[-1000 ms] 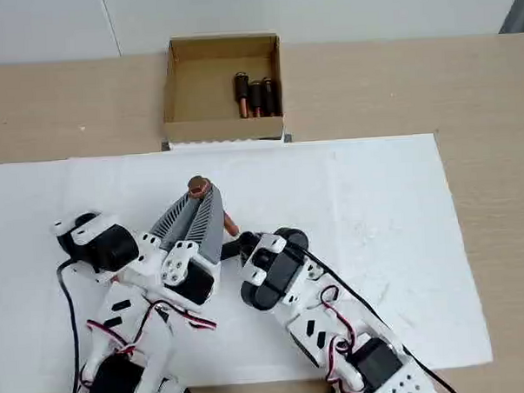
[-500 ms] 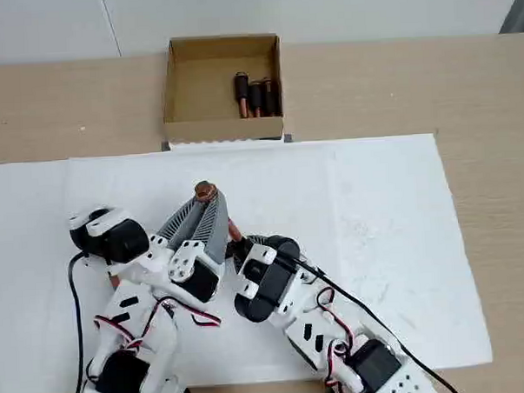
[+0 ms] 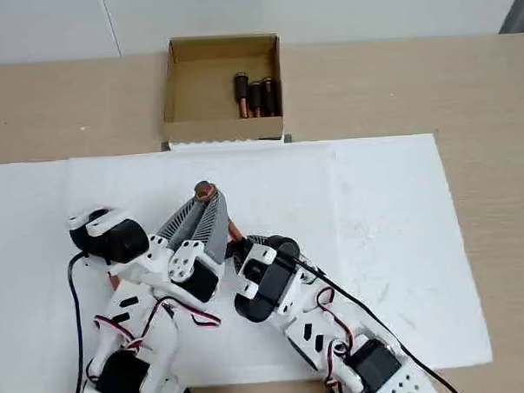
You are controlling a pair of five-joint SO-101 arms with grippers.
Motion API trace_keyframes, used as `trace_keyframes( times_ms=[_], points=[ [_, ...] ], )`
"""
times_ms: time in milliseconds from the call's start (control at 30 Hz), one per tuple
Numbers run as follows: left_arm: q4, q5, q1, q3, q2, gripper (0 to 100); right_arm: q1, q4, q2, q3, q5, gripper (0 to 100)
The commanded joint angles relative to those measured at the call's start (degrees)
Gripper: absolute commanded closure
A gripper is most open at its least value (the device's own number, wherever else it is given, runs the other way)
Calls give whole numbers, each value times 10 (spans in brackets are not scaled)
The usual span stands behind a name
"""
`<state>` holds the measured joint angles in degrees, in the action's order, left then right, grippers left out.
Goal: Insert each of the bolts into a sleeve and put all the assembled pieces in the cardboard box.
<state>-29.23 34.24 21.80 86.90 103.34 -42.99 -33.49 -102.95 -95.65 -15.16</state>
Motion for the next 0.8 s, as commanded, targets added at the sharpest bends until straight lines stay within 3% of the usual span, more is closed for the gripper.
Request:
trace_keyframes(
  times_ms=[0, 767],
  points=[
    [12, 4, 3, -3, 7, 995, 3, 16, -9, 0, -4, 995],
    [11, 6, 16, 44, 7, 995, 18, 44, -9, -2, -4, 995]
  ],
)
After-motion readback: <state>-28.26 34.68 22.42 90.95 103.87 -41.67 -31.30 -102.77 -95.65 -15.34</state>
